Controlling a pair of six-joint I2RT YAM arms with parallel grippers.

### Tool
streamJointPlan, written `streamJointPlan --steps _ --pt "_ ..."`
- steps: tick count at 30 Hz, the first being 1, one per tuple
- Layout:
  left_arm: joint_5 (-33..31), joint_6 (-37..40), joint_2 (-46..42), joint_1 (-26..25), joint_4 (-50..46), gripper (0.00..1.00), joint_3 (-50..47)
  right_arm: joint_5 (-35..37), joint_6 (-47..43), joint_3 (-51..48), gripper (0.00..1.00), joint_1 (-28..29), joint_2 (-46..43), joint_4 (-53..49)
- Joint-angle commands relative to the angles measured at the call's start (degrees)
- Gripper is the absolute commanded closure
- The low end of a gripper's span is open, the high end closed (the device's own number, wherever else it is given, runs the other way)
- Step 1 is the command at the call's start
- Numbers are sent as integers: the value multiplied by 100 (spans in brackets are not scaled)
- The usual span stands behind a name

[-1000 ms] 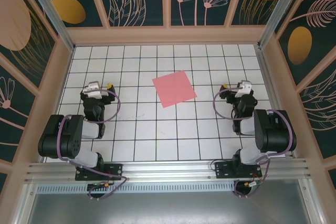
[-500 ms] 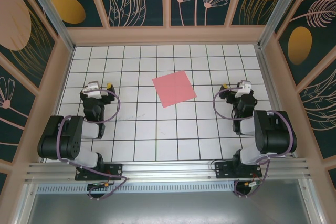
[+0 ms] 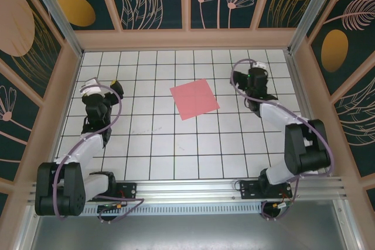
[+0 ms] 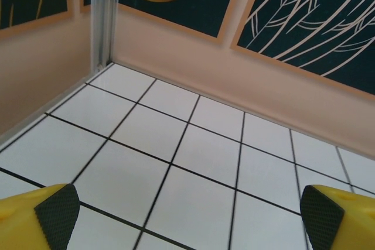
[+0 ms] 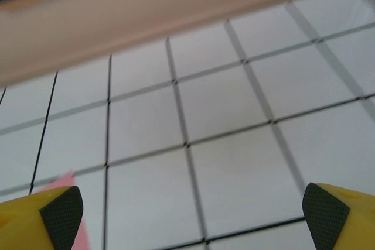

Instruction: Fold a paper plane with a square sheet of paper (pick it up from the middle)

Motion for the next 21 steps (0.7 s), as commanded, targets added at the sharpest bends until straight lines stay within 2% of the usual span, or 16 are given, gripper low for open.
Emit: streamJointPlan --steps 1,10,15,21 --pt "483 -592 -168 18 -993 2 375 -109 419 396 1 520 470 -1230" --pt "1181 -870 -99 20 -1823 2 936 -807 660 1721 2 1651 1902 -1628" --pt "1447 -803 23 24 -1880 2 991 -945 700 2399 2 1942 2585 -1858" --pt "1497 -790 154 20 -1904 2 1043 -948 745 2853 2 1990 3090 -2249"
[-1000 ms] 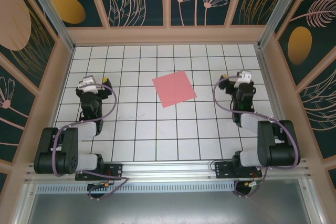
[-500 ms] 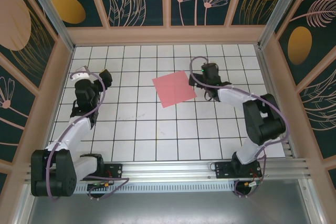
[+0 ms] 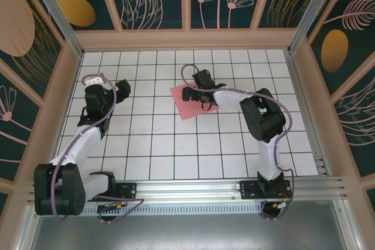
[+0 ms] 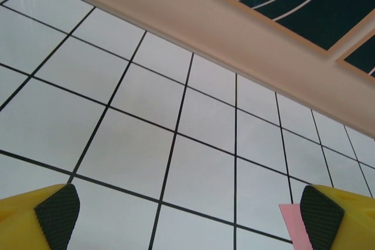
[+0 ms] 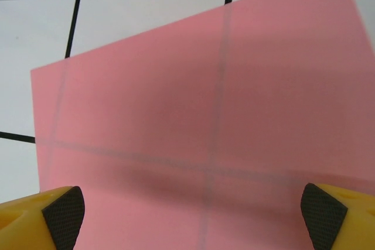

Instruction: Fold a paper plane with a square sheet of paper (pick it up from the middle)

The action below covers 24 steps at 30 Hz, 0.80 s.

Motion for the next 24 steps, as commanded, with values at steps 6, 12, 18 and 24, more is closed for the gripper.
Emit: streamJointPlan --steps 6,12,18,24 --pt "159 -96 190 21 -113 2 266 2 84 -212 2 -14 150 -684" --pt "236 -156 331 18 -1 2 273 21 -59 -1561 2 -21 -468 -949" --pt "389 -296 514 19 227 2 230 293 -282 -2567 2 -73 -1501 -1427" --pt "638 -410 639 18 260 2 282 -90 41 -1472 2 -70 -1935 -2018"
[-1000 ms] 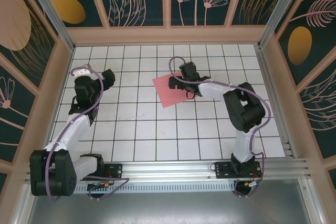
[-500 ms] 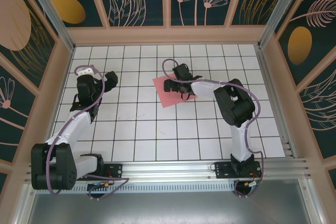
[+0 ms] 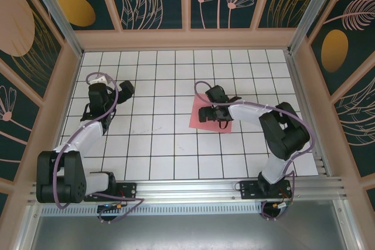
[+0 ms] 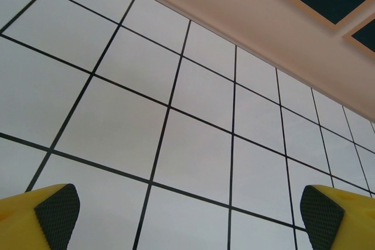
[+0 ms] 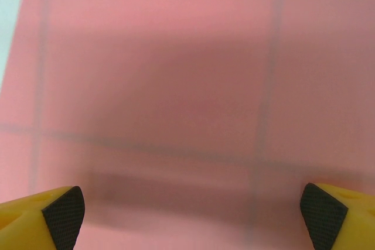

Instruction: Fold a paper plane with a square sheet of paper (pick it up from the middle)

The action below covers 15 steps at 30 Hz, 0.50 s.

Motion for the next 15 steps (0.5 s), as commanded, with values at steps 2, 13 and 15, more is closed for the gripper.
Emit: streamJointPlan --steps 2,13,15 --pt "303 -132 40 18 140 2 181 -256 482 907 1 -40 -13 -1078" --pt "364 -189 -18 23 32 1 82 477 1481 1521 1 -72 896 -1711" --pt "399 -215 46 21 64 2 90 515 1613 1602 1 -109 951 -1719"
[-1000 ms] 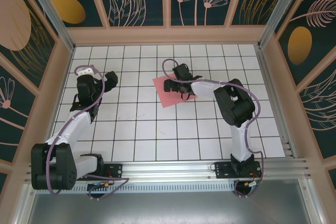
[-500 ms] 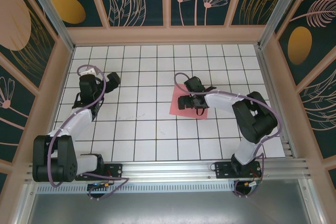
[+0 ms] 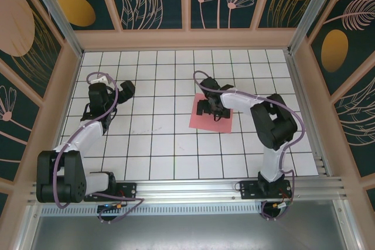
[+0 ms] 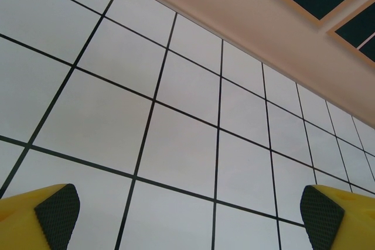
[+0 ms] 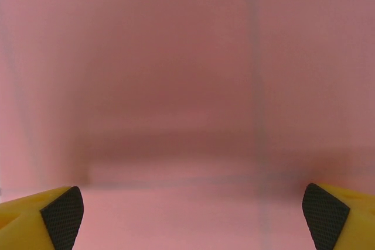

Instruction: Fold a paper plane with a square sheet of paper (pick it up from the middle)

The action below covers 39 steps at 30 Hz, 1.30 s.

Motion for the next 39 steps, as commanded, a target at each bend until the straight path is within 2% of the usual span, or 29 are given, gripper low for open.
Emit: streamJointPlan --steps 1,9,19,23,27,39 --pt "137 -108 63 18 71 2 81 301 432 284 1 -87 72 -363" --pt "201 -154 211 23 108 1 97 269 590 637 1 -96 431 -415" --pt "306 -208 336 20 103 2 117 75 552 322 2 -115 712 -343" --pt "350 -219 376 18 100 2 121 96 477 118 6 -148 775 -342" --pt "360 -235 400 12 92 2 117 157 416 23 14 -185 775 -322" --pt "384 -240 373 18 -11 2 100 60 268 110 31 -195 567 -181"
